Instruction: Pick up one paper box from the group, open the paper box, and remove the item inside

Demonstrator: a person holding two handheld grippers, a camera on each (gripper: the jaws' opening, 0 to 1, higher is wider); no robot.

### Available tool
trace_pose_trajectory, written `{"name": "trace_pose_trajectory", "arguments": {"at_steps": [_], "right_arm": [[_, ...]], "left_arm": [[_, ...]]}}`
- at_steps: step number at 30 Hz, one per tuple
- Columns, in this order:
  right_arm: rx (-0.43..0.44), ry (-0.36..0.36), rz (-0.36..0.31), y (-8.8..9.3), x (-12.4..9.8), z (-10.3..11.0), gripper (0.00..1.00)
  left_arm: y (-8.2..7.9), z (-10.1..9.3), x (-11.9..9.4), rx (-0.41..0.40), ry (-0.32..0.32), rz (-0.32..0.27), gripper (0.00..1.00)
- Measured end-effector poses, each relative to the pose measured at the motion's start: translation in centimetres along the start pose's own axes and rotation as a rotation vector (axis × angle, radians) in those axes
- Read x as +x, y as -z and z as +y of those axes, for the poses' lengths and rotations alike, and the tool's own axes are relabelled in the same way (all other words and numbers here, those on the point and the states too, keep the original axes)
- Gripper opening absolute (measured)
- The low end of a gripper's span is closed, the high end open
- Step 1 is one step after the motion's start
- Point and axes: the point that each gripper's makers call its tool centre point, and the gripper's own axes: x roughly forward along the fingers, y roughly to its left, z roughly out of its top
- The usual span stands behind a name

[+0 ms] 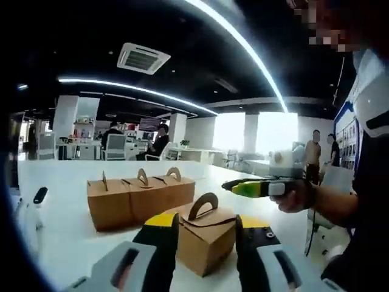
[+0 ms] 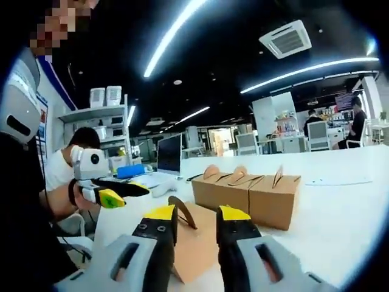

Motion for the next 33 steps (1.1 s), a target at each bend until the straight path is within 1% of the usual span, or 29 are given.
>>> {"name": "trace_pose_trajectory", "arguments": {"at_steps": [1, 3, 4, 9, 10, 11, 12, 14, 15, 17, 19, 21, 22, 23, 24, 25, 26, 27, 29, 33], "right_arm": [[0.006, 0.005, -0.009, -0.3, -0.1, 0.0, 0.22], [0.005, 0.009, -0.016, -0.5, -0.3, 0.1, 0.23], [0.005, 0.012, -0.019, -0.6, -0.4, 0.2, 0.24], [0.028, 0.009, -0.019, 0.7, -0.9, 0.4, 0.23], [0.026, 0.006, -0.011, 1.0, -1.0, 0.5, 0.23], [0.017, 0.005, -0.005, 1.1, -1.2, 0.7, 0.23], [0.011, 0.002, -0.005, 1.1, -1.3, 0.9, 0.24], [0.017, -0.004, -0.009, 1.0, -1.6, 1.1, 0.24], [0.018, -0.004, -0.010, 0.9, -1.7, 1.1, 0.24], [0.025, 0.002, -0.009, 0.8, -1.9, 0.7, 0.24], [0.025, 0.018, -0.007, 0.6, -2.1, 0.2, 0.24], [0.009, 0.030, -0.005, 0.3, -2.4, 0.0, 0.24], [0.004, 0.032, -0.005, 0.1, -2.5, -0.1, 0.24], [0.002, 0.032, -0.005, 0.1, -2.6, -0.2, 0.24], [0.003, 0.036, -0.006, 0.1, -2.7, -0.3, 0.24], [0.007, 0.049, -0.007, 0.0, -2.9, -0.7, 0.24], [0.008, 0.051, -0.006, 0.0, -3.0, -0.8, 0.24], [0.008, 0.061, -0.004, 0.0, -3.2, -1.0, 0.24], [0.004, 0.067, -0.005, -0.1, -3.3, -1.1, 0.24], [-0.006, 0.079, -0.005, -0.1, -3.6, -1.5, 0.24]], "left_arm": [[0.0, 0.2, 0.1, 0.028, -0.015, 0.011, 0.42], [0.2, 0.3, 0.1, 0.044, -0.024, 0.029, 0.41], [0.2, 0.3, 0.1, 0.043, -0.025, 0.029, 0.40], [0.2, 0.9, -0.6, 0.051, -0.020, 0.029, 0.39], [0.3, 0.9, -0.6, 0.063, -0.006, 0.037, 0.39], [0.8, 0.7, -0.7, 0.063, 0.031, 0.067, 0.38], [0.9, 0.6, -0.7, 0.066, 0.052, 0.080, 0.37], [0.7, 0.8, -0.6, 0.091, 0.073, 0.078, 0.37], [0.5, 0.8, -0.6, 0.103, 0.090, 0.071, 0.37], [-0.5, 0.9, -0.4, 0.093, 0.126, 0.013, 0.32], [-1.1, 1.4, -0.1, 0.084, 0.152, -0.030, 0.31], [-0.7, 2.2, 0.4, 0.093, 0.156, -0.022, 0.33], [-0.4, 2.3, 0.7, 0.111, 0.176, -0.012, 0.35], [-0.2, 2.3, 0.8, 0.112, 0.192, -0.010, 0.36], [0.1, 2.3, 1.0, 0.099, 0.211, 0.001, 0.36], [0.8, 2.5, 1.3, 0.105, 0.239, 0.035, 0.37], [0.9, 2.5, 1.3, 0.115, 0.243, 0.043, 0.37], [1.0, 2.8, 1.6, 0.164, 0.251, 0.060, 0.37], [1.0, 2.8, 1.8, 0.208, 0.280, 0.083, 0.37], [0.7, 3.3, 2.7, 0.213, 0.321, 0.094, 0.37]]}}
